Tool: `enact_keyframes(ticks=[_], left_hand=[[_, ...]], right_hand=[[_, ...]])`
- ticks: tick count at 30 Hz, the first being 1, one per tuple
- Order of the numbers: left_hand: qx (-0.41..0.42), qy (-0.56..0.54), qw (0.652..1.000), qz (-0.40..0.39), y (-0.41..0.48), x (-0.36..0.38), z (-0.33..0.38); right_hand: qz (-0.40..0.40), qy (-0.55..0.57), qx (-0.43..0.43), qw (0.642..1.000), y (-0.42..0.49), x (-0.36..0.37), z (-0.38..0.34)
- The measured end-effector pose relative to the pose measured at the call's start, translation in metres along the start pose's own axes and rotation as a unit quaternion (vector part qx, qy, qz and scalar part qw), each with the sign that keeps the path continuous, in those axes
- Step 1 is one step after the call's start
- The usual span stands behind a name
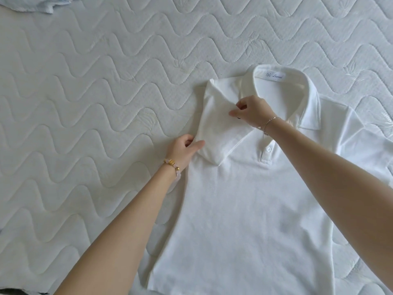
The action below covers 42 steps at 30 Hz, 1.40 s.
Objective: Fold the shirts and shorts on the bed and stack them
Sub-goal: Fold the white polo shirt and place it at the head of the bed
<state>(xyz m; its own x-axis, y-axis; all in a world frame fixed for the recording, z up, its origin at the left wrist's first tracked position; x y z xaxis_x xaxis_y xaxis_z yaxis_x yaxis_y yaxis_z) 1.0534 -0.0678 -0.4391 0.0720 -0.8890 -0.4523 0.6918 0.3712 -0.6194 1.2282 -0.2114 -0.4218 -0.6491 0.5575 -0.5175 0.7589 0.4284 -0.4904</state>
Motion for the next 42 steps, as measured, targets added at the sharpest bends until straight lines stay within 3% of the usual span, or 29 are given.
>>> enact_keyframes(ticks=[8,11,13,14,16,18,21,25,31,38,42], left_hand=[[0.012,0.013,1.000,0.010,0.010,-0.008,-0.006],[0.004,0.008,0.999,0.040,0.001,-0.004,-0.004],[0.025,0.069,0.993,0.089,-0.012,-0.005,-0.002],[0.070,0.151,0.977,0.134,-0.018,-0.007,0.001],[0.192,0.325,0.903,0.208,-0.034,-0.004,0.012],[0.294,0.391,0.842,0.226,-0.050,0.009,0.026],[0.358,0.455,0.798,0.165,-0.068,0.049,0.035],[0.367,0.520,0.768,0.064,-0.094,0.104,0.024],[0.397,0.577,0.714,-0.012,-0.118,0.156,0.010],[0.418,0.613,0.670,-0.024,-0.125,0.186,0.028],[0.440,0.615,0.654,-0.029,-0.112,0.201,0.059]], right_hand=[[0.098,0.110,-0.021,0.989,-0.010,0.001,0.016],[0.107,0.159,-0.036,0.981,-0.026,-0.001,0.019],[0.120,0.161,-0.049,0.978,-0.044,-0.006,0.027],[0.133,0.146,-0.057,0.979,-0.056,-0.009,0.034],[0.162,0.090,-0.071,0.980,-0.086,-0.015,0.049],[0.185,0.027,-0.082,0.979,-0.121,-0.016,0.068],[0.197,-0.036,-0.071,0.977,-0.170,-0.008,0.106],[0.190,-0.077,-0.036,0.978,-0.225,0.008,0.155],[0.160,-0.094,-0.017,0.983,-0.273,0.028,0.186],[0.178,-0.043,-0.020,0.983,-0.296,0.023,0.202],[0.236,0.020,-0.023,0.971,-0.302,0.003,0.205]])
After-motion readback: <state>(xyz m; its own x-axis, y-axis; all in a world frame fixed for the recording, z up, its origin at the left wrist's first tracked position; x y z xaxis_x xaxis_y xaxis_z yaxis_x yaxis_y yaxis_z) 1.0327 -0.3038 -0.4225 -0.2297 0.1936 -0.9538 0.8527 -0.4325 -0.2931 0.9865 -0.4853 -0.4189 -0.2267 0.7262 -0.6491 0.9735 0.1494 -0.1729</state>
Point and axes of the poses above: each hand's wrist, its own y-axis towards the middle knuckle, its own x-axis out of the palm, z = x × y, the point moved 4 cm from there along y, towards the middle knuckle, and after that the axes turned 14 degrees about y, right-handed, at the moved point
